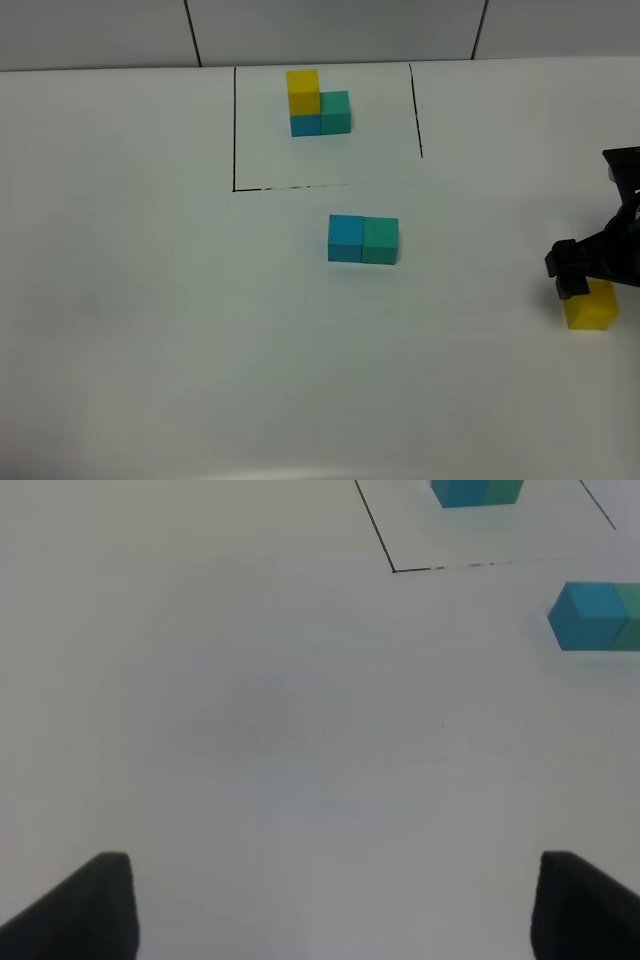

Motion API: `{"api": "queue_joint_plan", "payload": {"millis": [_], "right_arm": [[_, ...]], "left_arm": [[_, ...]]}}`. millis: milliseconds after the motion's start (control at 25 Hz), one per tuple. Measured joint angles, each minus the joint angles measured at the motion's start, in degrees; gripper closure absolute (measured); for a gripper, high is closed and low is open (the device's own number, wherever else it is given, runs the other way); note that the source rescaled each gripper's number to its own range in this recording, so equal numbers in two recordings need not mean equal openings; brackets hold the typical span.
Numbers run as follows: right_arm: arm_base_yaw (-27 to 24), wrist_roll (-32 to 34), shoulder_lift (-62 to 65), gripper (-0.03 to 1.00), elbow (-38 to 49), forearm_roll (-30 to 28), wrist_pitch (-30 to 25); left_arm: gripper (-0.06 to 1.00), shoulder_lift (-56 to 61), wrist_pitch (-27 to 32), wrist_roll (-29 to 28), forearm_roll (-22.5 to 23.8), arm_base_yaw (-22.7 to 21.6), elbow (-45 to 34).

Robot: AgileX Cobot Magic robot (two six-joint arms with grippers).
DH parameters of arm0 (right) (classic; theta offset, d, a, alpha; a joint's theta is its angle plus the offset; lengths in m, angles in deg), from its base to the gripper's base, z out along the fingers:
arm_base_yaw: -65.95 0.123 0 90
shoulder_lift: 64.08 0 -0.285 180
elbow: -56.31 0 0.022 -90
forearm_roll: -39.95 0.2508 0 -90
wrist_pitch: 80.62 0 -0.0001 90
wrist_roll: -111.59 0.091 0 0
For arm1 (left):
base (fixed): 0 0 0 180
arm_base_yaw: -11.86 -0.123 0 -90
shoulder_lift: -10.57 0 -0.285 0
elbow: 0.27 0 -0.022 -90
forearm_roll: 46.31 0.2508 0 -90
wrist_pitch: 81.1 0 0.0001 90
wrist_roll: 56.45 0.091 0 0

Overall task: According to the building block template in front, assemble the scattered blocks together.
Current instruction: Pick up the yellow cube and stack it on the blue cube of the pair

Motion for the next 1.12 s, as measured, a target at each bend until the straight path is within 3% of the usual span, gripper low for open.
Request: {"api": "queue_joint_plan", "payload": {"millis": [200,280,400,600,720,920,1120], "right_arm": [[-0.01,0.05,-3.3,0.3,0.0,0.53,1.61],[-0.06,0.1,-3.58,0.48,0.0,0.59,1.8],[-0.06,0.5,-3.65,0.92,0.0,0.73,1.82],[-0.06,-0.1,-3.65,0.95,-0.08,0.79,1.69],[0.84,-4.35,-3.59,0.95,-2.17,-0.09,-1.79],[10.34,-23.28,-2.94,0.95,-11.62,-1.94,-12.35],[21.66,-37.62,-5.38,0.95,-23.52,-3.29,-17.39]], "left_arm": [[0.27,0.0,0.0,0.0,0.0,0.0,0.0],[0.27,0.0,0.0,0.0,0.0,0.0,0.0],[0.27,0.0,0.0,0.0,0.0,0.0,0.0],[0.27,0.0,0.0,0.0,0.0,0.0,0.0],[0.27,0.0,0.0,0.0,0.0,0.0,0.0],[0.27,0.0,0.0,0.0,0.0,0.0,0.0],[0.27,0.0,0.0,0.06,0.0,0.0,0.0]]}}
